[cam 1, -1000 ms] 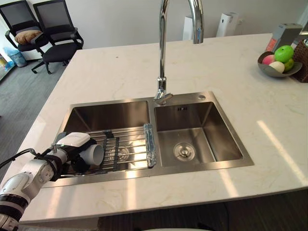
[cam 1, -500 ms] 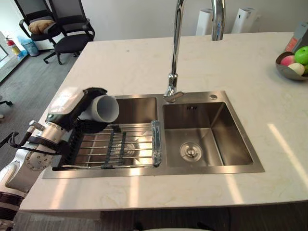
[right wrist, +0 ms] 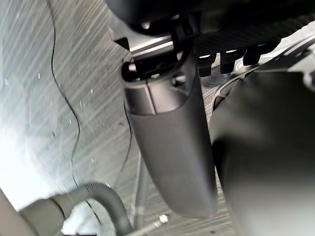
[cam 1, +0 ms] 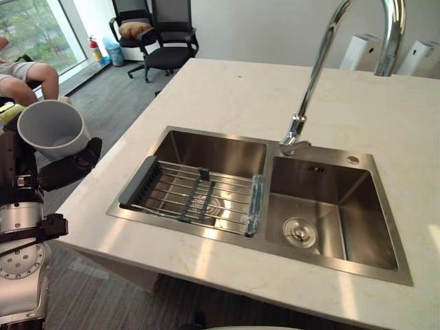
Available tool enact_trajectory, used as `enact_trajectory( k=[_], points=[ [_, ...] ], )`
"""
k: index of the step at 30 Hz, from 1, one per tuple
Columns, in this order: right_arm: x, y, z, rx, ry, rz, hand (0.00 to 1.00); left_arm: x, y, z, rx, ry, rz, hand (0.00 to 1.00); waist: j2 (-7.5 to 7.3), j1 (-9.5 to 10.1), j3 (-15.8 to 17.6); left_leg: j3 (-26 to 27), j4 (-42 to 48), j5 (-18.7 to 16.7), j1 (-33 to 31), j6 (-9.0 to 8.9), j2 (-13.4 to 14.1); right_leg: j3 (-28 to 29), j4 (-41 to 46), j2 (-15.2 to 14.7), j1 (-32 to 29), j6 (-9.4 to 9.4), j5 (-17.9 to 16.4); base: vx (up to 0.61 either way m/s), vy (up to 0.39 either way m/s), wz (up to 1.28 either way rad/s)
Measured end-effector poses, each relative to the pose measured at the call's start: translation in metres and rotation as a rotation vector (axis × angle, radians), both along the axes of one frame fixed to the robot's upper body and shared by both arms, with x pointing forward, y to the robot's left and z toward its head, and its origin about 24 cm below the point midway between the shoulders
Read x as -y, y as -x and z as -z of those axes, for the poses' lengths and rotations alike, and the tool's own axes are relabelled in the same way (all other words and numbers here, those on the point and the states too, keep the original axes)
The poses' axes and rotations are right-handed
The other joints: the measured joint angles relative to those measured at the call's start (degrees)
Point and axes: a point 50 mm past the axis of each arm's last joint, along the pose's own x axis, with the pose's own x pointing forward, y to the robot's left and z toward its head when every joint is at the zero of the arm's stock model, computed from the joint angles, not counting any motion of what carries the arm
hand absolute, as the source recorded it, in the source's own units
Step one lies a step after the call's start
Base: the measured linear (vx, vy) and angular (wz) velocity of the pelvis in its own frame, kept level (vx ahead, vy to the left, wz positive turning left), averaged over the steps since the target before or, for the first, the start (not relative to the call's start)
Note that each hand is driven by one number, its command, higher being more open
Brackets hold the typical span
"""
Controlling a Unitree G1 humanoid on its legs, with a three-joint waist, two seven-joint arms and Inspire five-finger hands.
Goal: Walk over to the sink, pick up the cup, carry it to the dishwasher, place the cup inside the dishwasher, then close the dishwasher door
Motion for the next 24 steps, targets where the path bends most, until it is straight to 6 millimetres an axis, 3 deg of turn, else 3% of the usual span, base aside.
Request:
enact_trajectory(
  k=[2,5,13,17,22,24],
  points=[
    [-0.001,0.001,0.001,-0.019,0.002,-0.015,1.0,-0.004,0.009,0.007,-0.017,0.021,-0.034,0.0,-0.1,1.21,-0.2,-0.5,0.0,0.0,-0.1,0.01,-0.1,-0.5,1.0,-0.2,0.0,0.01,-0.7,-0.03,-0.009,0.16],
    [-0.001,-0.002,0.002,-0.03,0.007,-0.036,1.0,-0.01,0.017,0.009,-0.023,0.027,-0.07,0.0,0.0,1.52,-0.2,-1.2,0.0,-0.1,-0.3,-0.19,-0.2,-1.2,1.9,-0.3,0.0,-0.03,-1.3,-0.04,-0.014,0.13],
    [0.0,-0.002,0.003,-0.042,0.02,-0.056,1.0,-0.011,0.02,0.014,-0.019,0.058,-0.084,0.0,0.4,2.36,-0.3,-3.1,0.3,0.6,-0.5,0.35,-0.7,-2.9,3.9,-0.9,0.1,0.23,-2.9,-0.01,-0.016,0.13],
    [0.004,-0.004,0.004,-0.037,0.028,-0.09,1.0,-0.01,0.025,0.022,-0.002,0.08,-0.172,0.0,0.89,2.6,-0.1,-4.5,0.5,0.7,-0.5,0.18,-0.9,-4.1,7.2,-1.6,-0.4,0.28,-5.1,-0.02,-0.021,0.17],
    [0.019,-0.005,0.001,-0.016,0.071,-0.071,1.0,-0.014,0.042,0.036,-0.007,0.113,-0.288,0.0,3.63,3.79,1.2,-7.4,0.8,1.2,-2.3,0.2,-1.7,-7.6,11.5,-3.0,-1.8,0.29,-7.8,-0.03,-0.019,0.34],
    [0.023,-0.004,0.001,-0.016,0.085,-0.042,1.0,-0.017,0.048,0.037,-0.011,0.109,-0.31,0.0,4.4,4.88,1.5,-6.2,0.7,0.6,-3.1,1.5,-1.7,-8.8,11.7,-3.3,-1.9,0.45,-8.2,-0.02,-0.012,0.38]
  ],
)
